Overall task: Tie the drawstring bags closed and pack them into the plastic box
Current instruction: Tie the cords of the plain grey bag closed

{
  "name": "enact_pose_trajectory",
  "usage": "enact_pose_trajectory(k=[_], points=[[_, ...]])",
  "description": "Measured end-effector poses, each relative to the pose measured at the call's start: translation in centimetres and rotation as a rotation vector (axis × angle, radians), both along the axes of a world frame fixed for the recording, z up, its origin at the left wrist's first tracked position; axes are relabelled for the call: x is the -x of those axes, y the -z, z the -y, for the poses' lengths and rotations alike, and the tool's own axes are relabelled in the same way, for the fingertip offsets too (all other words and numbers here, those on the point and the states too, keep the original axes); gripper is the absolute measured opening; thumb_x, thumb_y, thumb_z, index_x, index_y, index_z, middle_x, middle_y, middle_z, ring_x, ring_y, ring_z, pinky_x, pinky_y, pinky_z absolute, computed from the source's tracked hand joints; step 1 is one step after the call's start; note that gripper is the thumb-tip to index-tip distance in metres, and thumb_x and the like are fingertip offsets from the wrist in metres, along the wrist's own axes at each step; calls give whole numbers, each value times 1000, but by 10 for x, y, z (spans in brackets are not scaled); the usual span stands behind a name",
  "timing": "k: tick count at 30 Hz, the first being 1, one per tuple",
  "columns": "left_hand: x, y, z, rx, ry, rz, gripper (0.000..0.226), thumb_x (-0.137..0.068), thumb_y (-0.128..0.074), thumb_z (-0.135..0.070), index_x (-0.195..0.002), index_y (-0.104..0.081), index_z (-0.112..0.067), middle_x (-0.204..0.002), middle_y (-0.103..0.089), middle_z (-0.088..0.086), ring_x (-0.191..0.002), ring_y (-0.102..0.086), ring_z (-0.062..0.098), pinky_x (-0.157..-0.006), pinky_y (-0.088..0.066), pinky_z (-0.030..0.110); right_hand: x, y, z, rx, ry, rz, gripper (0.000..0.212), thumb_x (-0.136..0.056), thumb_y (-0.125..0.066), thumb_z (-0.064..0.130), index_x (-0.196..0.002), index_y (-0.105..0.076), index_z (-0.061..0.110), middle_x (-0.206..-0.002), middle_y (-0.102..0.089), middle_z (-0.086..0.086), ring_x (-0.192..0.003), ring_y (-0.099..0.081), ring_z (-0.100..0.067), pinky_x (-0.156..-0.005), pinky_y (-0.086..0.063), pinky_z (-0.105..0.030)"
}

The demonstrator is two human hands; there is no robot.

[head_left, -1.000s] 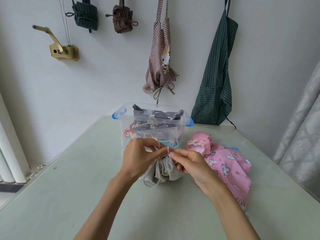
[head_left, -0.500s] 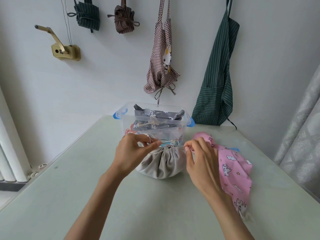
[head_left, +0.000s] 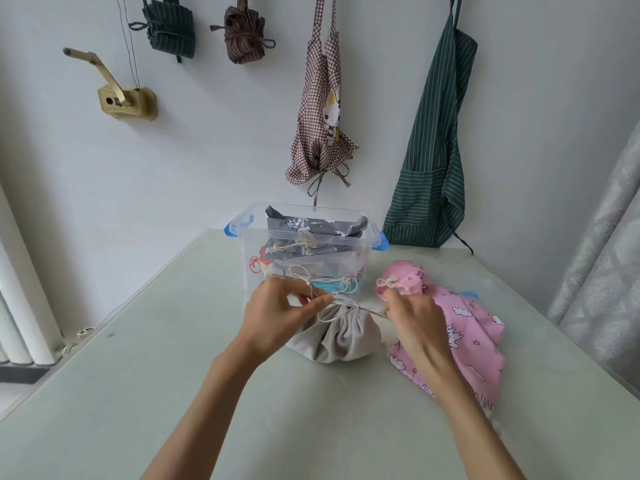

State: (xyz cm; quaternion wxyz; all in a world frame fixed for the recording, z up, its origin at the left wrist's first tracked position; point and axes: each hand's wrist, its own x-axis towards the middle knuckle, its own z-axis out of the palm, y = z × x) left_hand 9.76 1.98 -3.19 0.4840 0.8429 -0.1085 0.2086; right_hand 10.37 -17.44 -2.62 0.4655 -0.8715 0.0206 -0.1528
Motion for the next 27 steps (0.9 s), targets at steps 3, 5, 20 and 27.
enact_pose_trajectory(k=[3, 5, 20, 27], points=[[-2, 1, -1, 31, 17, -13, 20, -79, -74, -37, -71, -75, -18, -70, -71, -5, -68, -61, 10, -74, -52, 41, -3, -8, 3, -484, -194, -114, 46, -90, -43, 28, -44, -44, 20, -45, -41, 8, -42, -32, -4, -56, -24, -28], [-3, 0, -5, 55, 42, -31, 18, -78, -75, -36, -72, -76, -19, -72, -72, -5, -67, -60, 9, -75, -51, 40, -3, -11, 4, -374, -171, -102, 46, -90, -47, 27, -45, -44, 19, -47, -46, 7, -46, -35, -5, -58, -28, -27], [-3, 15, -32, -397, -356, -430, 13, -91, -51, -38, -99, -61, -34, -110, -67, -5, -103, -62, 22, -79, -46, 30, 1, 21, -22, 11, -478, -145, 30, -95, -46, 31, -124, -49, 21, -113, -54, 10, -113, -47, -11, -97, -37, -24], [-21, 27, -42, -728, 193, -622, 99, -74, -75, -38, -150, -11, -37, -160, -6, -3, -147, -7, 18, -119, -14, 38, -6, 33, -15, 762, -493, -288, 73, -95, -39, 43, -150, 3, 19, -159, 7, 4, -146, 6, -18, -118, -3, -43]])
